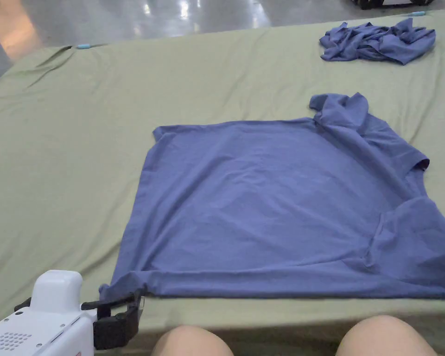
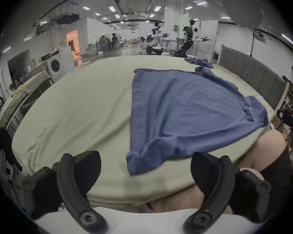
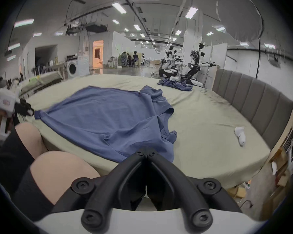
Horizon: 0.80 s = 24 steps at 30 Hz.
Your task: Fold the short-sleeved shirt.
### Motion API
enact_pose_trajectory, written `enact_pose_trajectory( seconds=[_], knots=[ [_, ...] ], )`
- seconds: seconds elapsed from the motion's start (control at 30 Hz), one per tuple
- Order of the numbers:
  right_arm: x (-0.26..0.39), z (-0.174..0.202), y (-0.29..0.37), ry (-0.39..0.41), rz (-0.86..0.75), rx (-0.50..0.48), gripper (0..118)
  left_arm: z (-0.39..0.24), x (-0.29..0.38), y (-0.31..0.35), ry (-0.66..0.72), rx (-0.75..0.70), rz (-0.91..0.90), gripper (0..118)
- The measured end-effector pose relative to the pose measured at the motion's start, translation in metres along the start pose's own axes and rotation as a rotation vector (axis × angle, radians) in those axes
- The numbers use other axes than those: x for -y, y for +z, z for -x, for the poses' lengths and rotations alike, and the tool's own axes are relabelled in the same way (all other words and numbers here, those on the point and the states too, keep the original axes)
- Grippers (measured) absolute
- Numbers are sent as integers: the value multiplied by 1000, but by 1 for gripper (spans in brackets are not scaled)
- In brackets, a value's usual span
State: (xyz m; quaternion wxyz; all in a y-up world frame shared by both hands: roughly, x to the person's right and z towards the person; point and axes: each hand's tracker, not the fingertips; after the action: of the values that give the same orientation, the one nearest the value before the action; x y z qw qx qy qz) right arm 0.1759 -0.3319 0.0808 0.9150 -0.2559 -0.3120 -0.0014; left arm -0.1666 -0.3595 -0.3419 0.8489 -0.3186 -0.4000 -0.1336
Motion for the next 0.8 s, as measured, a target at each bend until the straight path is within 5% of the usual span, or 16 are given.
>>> enact_pose_trajectory(
  seconds=[0.07, 0.1, 0.13, 0.17, 0.2, 0.4, 0.47, 0.5, 0.53, 0.6, 0.63, 0.7, 0.73, 0.8],
  knots=[
    [1, 0, -2, -5, -1, -20, 2, 1, -2, -10, -10, -19, 1, 114],
    [1, 0, -4, -11, 6, -23, 2, -1, -4, -17, -6, -32, 10, 104],
    [1, 1, -6, -18, 11, -28, 2, 1, -4, -20, 12, -22, 25, 73],
    [1, 2, -8, -25, 15, -33, 2, 3, -5, -22, 18, -12, 48, 8],
    [2, 3, -10, -25, 21, -34, 2, 3, -5, -25, 28, -3, 56, 0],
    [2, 0, -22, -49, 52, -31, 2, -14, 10, -25, -61, -9, 44, 0],
    [3, -4, -31, -46, 75, 62, 2, -13, 11, -22, -59, -17, 17, 0],
    [3, -7, -36, -48, 77, 111, 12, -9, 3, -13, -46, -15, 2, 0],
    [9, -16, -43, -68, 81, 114, 38, -7, 1, -12, -32, -14, -9, 0],
    [11, -30, -60, -138, 151, 37, 114, -3, 1, -12, -19, -17, -23, 0],
    [13, -32, -67, -157, 199, 9, 118, -8, -8, -4, -17, -19, -30, 0],
    [17, -34, -78, -140, 199, 42, 111, -8, -7, -10, -15, -12, -15, 0],
    [18, -35, -80, -133, 234, 24, 95, -8, -6, -11, -16, -14, -13, 0],
    [20, -32, -83, -144, 248, -2, 3, -13, -11, -6, -8, -7, -2, 0]
  ],
)
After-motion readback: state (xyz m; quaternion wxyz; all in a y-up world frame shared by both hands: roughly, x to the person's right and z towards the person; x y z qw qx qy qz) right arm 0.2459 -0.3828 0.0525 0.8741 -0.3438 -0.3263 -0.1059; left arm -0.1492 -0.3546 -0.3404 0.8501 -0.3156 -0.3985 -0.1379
